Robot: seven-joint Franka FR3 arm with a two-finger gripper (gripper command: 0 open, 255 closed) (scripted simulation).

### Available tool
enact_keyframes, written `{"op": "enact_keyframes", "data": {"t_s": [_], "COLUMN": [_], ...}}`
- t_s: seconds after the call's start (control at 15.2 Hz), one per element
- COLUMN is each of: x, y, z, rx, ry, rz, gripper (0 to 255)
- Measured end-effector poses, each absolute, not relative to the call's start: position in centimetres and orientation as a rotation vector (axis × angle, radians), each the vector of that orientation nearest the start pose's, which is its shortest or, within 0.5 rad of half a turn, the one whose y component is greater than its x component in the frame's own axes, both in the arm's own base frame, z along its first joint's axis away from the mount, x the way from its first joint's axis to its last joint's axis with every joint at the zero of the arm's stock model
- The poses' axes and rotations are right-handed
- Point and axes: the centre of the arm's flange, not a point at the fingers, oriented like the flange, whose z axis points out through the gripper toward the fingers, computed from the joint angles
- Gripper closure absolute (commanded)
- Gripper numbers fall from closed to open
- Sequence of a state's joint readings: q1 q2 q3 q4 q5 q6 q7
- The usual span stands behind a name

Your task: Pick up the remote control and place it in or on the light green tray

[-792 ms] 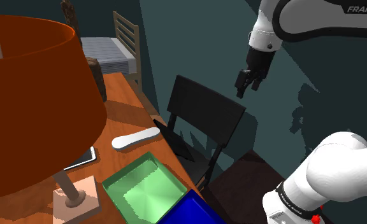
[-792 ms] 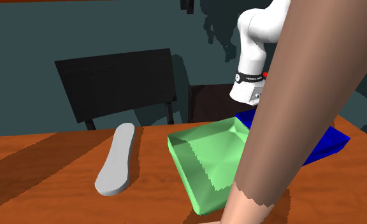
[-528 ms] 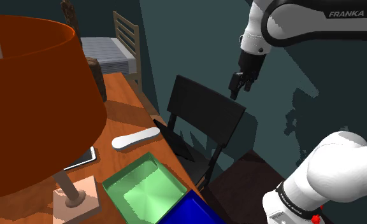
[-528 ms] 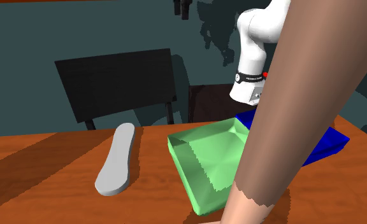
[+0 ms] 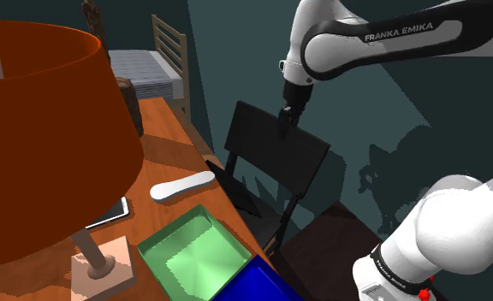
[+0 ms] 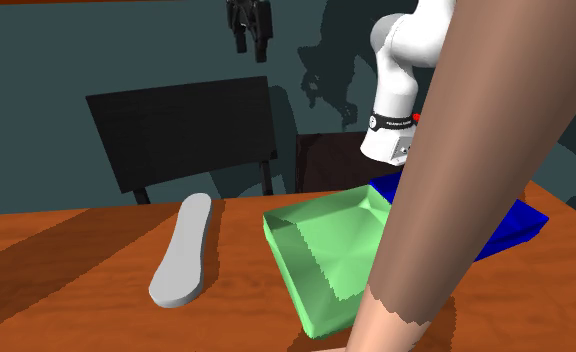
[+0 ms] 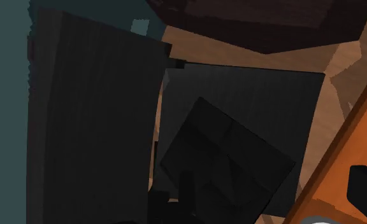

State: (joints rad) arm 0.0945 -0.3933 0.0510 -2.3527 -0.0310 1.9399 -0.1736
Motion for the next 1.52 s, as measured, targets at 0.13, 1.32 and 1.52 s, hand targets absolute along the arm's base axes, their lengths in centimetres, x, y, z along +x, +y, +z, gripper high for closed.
{"op": "enact_keyframes", "data": {"t_s": [0.13,1.32,1.52], "x": [44.3,55.7,56.9], "y": [7.3,23.3,26.8], "z": [46.7,35.4,33.2], "rx": [-3.124,-2.757,-2.669], "ry": [-0.626,-1.537,-1.675], "rz": [0.03,0.008,0.003], "gripper": [0,0,0]}}
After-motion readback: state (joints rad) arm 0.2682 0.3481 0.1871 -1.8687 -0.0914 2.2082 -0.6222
